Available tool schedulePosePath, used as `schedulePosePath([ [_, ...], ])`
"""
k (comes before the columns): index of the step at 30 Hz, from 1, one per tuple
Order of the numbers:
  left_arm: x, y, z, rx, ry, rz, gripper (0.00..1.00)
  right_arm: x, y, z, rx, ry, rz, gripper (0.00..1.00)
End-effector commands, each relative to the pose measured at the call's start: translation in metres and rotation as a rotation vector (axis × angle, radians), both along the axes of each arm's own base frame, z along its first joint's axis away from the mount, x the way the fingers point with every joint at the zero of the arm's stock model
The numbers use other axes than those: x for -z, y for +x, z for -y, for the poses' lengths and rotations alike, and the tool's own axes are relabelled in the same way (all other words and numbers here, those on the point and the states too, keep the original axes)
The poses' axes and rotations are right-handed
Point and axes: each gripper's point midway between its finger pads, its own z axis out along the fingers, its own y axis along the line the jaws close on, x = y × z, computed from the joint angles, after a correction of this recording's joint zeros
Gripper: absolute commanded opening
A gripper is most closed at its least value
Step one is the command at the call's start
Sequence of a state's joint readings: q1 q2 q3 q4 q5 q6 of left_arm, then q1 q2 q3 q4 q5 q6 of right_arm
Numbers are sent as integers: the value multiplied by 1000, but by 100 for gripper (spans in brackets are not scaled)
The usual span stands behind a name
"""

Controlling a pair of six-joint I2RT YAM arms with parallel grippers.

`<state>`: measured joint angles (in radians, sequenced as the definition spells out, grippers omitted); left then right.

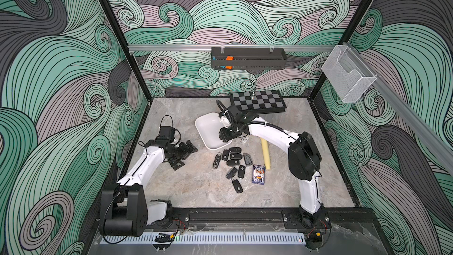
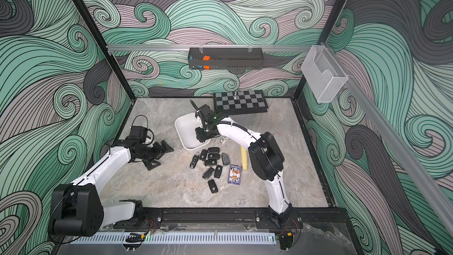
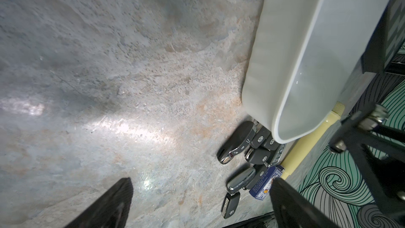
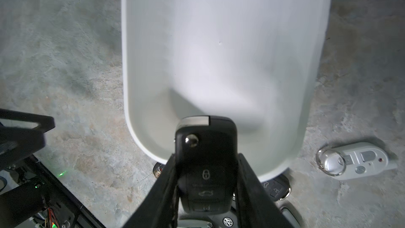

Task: Place the car key into the storage box
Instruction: Place the car key in the storage box.

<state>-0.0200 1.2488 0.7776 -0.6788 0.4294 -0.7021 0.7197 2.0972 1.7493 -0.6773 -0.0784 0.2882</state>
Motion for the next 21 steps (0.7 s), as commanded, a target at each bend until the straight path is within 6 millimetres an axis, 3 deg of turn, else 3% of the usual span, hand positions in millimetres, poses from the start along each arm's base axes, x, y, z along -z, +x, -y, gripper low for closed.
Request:
schedulePosePath([
  [1, -3, 1, -2, -19, -8, 15, 99, 5, 15, -5, 13, -46, 43, 36],
  [6, -3, 2, -2, -14, -9, 9, 98, 30, 34, 1, 19, -211, 103, 36],
  [12, -2, 6, -2, -12, -14, 4, 98, 40, 51, 10, 37, -310, 155, 38],
  [21, -1, 9, -1, -13, -20, 10, 98, 56, 54, 17, 21, -381, 151, 41],
])
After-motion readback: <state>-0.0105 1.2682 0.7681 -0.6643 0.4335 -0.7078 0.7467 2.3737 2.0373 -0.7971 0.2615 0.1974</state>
